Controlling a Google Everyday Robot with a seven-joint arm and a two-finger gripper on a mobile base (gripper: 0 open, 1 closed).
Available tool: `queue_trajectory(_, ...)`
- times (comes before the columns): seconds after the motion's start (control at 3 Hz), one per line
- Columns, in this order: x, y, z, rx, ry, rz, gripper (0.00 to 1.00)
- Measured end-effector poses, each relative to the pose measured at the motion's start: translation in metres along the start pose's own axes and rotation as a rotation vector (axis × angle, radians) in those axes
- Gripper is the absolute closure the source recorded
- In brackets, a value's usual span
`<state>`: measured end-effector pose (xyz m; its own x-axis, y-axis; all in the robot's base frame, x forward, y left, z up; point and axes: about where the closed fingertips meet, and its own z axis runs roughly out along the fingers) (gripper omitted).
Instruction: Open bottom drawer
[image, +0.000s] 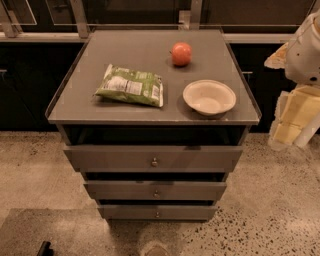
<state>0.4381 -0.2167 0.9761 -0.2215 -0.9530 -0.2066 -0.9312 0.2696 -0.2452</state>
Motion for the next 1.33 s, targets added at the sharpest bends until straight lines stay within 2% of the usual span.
queue_trajectory(0.67, 0.002, 0.003, 0.001, 0.011, -0.021, 0.0, 0.0)
queue_trajectory(1.0, 0.006, 0.033, 0.007, 0.041, -0.113, -0.019, 0.0)
queue_trajectory(1.33, 0.011, 0.077, 0.027, 0.086, -0.213, 0.012, 0.0)
